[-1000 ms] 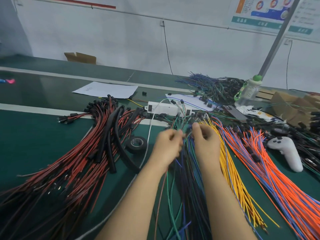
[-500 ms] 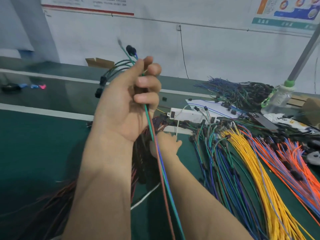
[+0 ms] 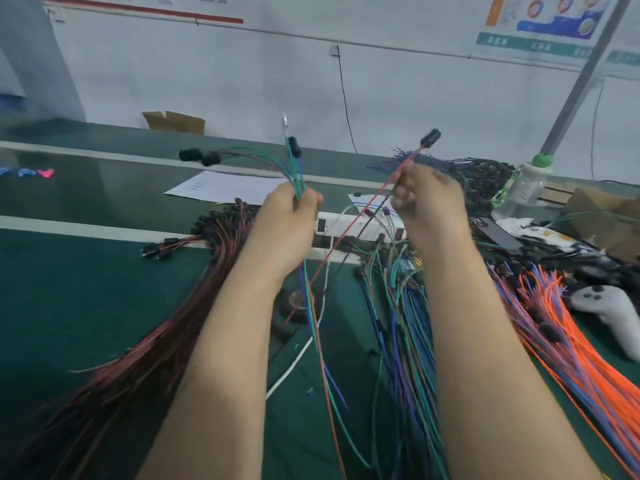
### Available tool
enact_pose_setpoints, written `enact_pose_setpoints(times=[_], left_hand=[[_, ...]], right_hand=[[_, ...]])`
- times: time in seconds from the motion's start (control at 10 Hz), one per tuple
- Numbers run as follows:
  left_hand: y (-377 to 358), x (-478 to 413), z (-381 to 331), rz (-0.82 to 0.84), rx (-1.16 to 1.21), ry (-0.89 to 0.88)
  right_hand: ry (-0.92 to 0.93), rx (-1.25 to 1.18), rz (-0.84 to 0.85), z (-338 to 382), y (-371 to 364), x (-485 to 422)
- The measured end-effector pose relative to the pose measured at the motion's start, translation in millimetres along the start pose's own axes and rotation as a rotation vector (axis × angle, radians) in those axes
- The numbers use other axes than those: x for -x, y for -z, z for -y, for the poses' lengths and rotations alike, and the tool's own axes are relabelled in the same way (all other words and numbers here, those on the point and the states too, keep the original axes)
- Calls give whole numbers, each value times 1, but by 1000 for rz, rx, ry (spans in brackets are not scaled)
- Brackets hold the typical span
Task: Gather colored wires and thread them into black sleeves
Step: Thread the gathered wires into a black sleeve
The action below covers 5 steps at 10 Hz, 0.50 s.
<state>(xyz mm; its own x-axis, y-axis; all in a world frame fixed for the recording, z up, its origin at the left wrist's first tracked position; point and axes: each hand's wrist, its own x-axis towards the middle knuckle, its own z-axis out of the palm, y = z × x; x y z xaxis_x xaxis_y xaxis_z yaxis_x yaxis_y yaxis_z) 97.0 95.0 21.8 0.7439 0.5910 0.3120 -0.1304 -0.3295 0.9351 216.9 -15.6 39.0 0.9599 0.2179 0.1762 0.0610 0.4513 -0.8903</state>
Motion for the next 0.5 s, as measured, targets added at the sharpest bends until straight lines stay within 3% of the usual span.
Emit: enact_pose_setpoints(times=[0.1,0.2,0.3,0.4,0.5], left_hand=[[-39,6,-13,252,67,30],[-75,25,-39,508,423,231],[-76,30,-60,670,1012,423],[-61,34,-80,777,1583,603],[-60,46,-92,803,1731,593]], right_hand=[[-24,82,130,32,12,10],[19,115,148,45,26,17],[72,164,-6,52,62,17],[114,636,-229,34,110,17],[-56,1204,-166,-10,148,24]])
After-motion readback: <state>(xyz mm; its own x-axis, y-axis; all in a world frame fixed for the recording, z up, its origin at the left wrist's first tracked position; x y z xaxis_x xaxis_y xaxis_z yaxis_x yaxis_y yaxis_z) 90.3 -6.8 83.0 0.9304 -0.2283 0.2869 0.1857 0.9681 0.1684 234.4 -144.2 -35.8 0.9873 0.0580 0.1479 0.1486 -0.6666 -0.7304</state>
